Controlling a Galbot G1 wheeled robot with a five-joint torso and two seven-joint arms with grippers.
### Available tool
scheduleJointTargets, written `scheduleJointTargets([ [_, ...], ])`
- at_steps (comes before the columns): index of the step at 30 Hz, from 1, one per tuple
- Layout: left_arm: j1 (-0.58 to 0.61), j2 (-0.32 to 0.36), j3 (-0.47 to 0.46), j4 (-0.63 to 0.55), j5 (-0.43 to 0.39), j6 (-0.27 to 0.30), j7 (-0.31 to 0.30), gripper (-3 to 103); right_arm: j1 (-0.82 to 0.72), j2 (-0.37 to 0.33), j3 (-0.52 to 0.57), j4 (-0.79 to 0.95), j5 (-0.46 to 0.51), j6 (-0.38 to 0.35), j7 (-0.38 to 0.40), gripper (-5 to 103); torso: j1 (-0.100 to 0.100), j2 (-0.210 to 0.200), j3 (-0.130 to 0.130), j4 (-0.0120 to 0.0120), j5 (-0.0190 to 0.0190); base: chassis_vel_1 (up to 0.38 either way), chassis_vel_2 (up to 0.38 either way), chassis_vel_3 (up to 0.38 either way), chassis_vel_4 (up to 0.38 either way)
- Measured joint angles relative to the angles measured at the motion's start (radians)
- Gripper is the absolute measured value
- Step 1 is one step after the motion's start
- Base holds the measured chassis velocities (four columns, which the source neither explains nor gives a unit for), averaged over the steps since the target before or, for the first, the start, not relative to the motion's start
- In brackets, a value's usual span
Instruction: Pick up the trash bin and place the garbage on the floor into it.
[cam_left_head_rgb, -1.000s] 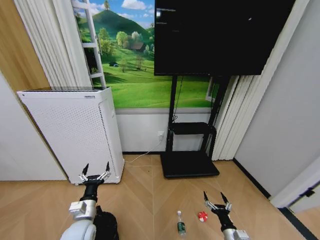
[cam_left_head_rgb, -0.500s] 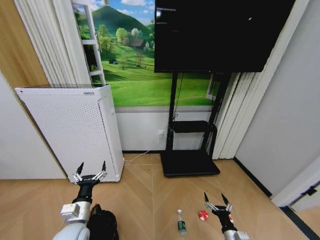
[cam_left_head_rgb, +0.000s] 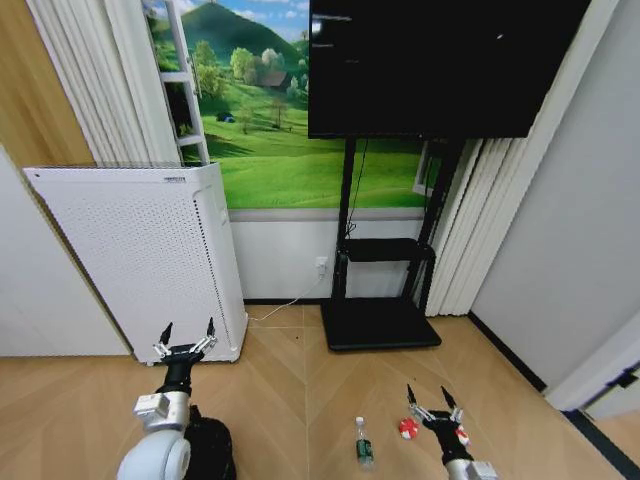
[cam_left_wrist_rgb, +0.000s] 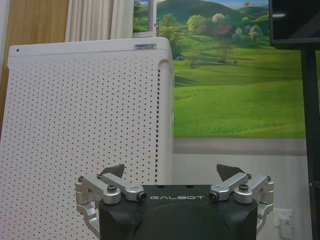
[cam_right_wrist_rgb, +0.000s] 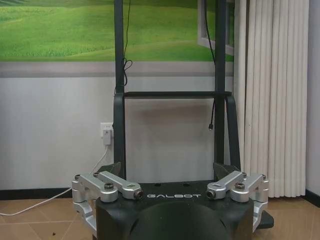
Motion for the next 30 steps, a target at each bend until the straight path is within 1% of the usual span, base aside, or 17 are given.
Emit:
scheduleJointTargets([
  [1, 0.000, 0.000, 0.000, 0.000, 0.000, 0.000, 0.000, 100, 0.000, 0.000, 0.000, 0.000, 0.000, 0.000, 0.000, 100, 0.000, 0.000, 0.000, 0.0000, 0.0000, 0.000, 0.000, 0.000, 0.000],
  [3, -0.004, 0.000, -0.002, 0.013, -0.001, -0.001, 0.000, 100, -0.002, 0.000, 0.001, -0.003, -0.002, 0.000, 0.000, 100, -0.008, -0.023, -0.015, 0.0000, 0.0000, 0.000, 0.000, 0.000, 0.000],
  [4, -0.004, 0.000, -0.002, 0.013, -0.001, -0.001, 0.000, 100, -0.002, 0.000, 0.001, -0.003, -0.002, 0.000, 0.000, 100, -0.008, -0.023, -0.015, 0.0000, 0.0000, 0.000, 0.000, 0.000, 0.000],
  [6, 0.001, 0.000, -0.003, 0.018, -0.001, -0.006, 0.000, 100, -0.003, 0.000, 0.000, -0.003, -0.005, 0.000, 0.000, 100, -0.014, -0.040, -0.026, 0.0001, 0.0000, 0.000, 0.000, 0.000, 0.000],
  [11, 0.002, -0.001, -0.004, 0.039, 0.001, -0.011, 0.000, 100, -0.003, 0.000, -0.001, -0.003, -0.007, 0.000, 0.000, 100, -0.020, -0.057, -0.037, 0.0001, 0.0001, 0.000, 0.000, 0.000, 0.000],
  [13, -0.009, -0.001, -0.010, 0.076, 0.013, -0.020, 0.000, 100, -0.003, 0.000, -0.001, -0.003, -0.007, 0.000, 0.000, 100, -0.024, -0.069, -0.045, 0.0001, 0.0000, 0.000, 0.000, 0.000, 0.000],
  [14, -0.009, -0.001, -0.010, 0.076, 0.013, -0.020, 0.000, 100, -0.003, 0.000, -0.001, -0.003, -0.007, 0.000, 0.000, 100, -0.024, -0.069, -0.045, 0.0001, 0.0000, 0.000, 0.000, 0.000, 0.000],
  [17, -0.012, 0.000, -0.012, 0.104, 0.025, -0.024, 0.000, 100, -0.005, -0.002, -0.001, -0.002, -0.007, 0.001, 0.000, 100, -0.030, -0.086, -0.056, 0.0001, 0.0000, 0.000, 0.000, 0.000, 0.000],
  [20, -0.012, -0.001, -0.012, 0.108, 0.028, -0.025, 0.000, 100, -0.005, -0.003, -0.001, -0.002, -0.007, 0.002, 0.000, 100, -0.032, -0.092, -0.059, 0.0001, 0.0000, 0.000, 0.000, 0.000, 0.000],
  [23, -0.010, -0.004, -0.010, 0.112, 0.036, -0.026, 0.000, 100, -0.005, -0.003, -0.001, -0.004, -0.007, 0.003, 0.000, 100, -0.039, -0.112, -0.073, 0.0001, 0.0000, 0.000, 0.000, 0.000, 0.000],
  [30, -0.006, -0.006, -0.010, 0.111, 0.038, -0.028, 0.000, 100, -0.003, -0.001, -0.001, -0.005, -0.007, 0.005, -0.001, 100, -0.046, -0.134, -0.089, 0.0001, 0.0001, 0.000, 0.000, 0.000, 0.000],
])
